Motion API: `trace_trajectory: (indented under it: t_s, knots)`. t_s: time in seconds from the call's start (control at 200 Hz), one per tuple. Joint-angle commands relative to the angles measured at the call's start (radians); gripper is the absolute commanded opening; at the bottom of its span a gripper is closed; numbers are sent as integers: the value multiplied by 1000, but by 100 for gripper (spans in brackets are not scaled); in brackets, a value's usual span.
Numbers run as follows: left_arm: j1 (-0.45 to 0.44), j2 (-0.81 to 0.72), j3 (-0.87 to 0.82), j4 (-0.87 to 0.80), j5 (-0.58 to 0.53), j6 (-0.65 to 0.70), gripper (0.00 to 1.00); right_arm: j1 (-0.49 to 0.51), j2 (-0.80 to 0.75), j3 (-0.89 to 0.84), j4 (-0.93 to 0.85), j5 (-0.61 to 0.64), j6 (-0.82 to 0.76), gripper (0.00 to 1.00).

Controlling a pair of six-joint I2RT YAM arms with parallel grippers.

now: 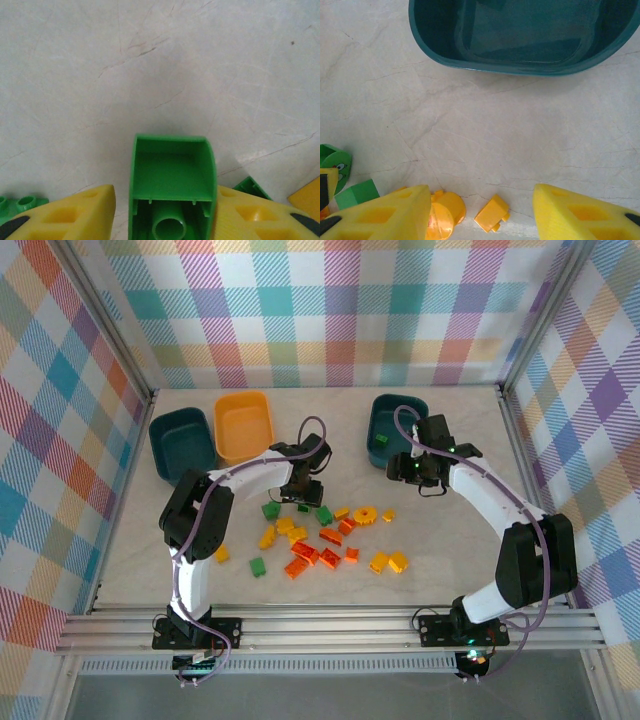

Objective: Sort the legos into containers by color

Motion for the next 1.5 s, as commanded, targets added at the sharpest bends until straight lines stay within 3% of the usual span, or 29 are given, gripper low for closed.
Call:
trace_trajectory:
  t_s: [0.0,0.085,0.35,0.495,0.62,0.84,1.04,1.28,1.495]
  knots:
    - [-2,9,13,4,-17,0,46,-2,-25,-11,19,-17,7,56]
    - [-2,15,10,9,-14,-3,37,-2,-28,-9,17,-19,8,56]
    - [0,7,49,-5,14,-15,27,-3,-60,-18,19,3,11,56]
    - [0,-5,182,-41,61,-20,21,-4,-64,-10,14,76,40,55]
    - [-5,47,362,-56,167,-34,19,-41,-92,-19,30,122,111,55]
    - [-35,282,735,-9,329,-55,19,-150,-129,-49,85,40,192,56]
    - [-47,543,1136,-40,370,-82,23,-183,-147,-53,78,16,179,56]
    - [-46,620,1176,104,360,-153,30,-215,-186,-78,84,-2,160,57]
    - [-46,662,1228,102,293,-173,40,-215,-186,-81,78,-24,153,57]
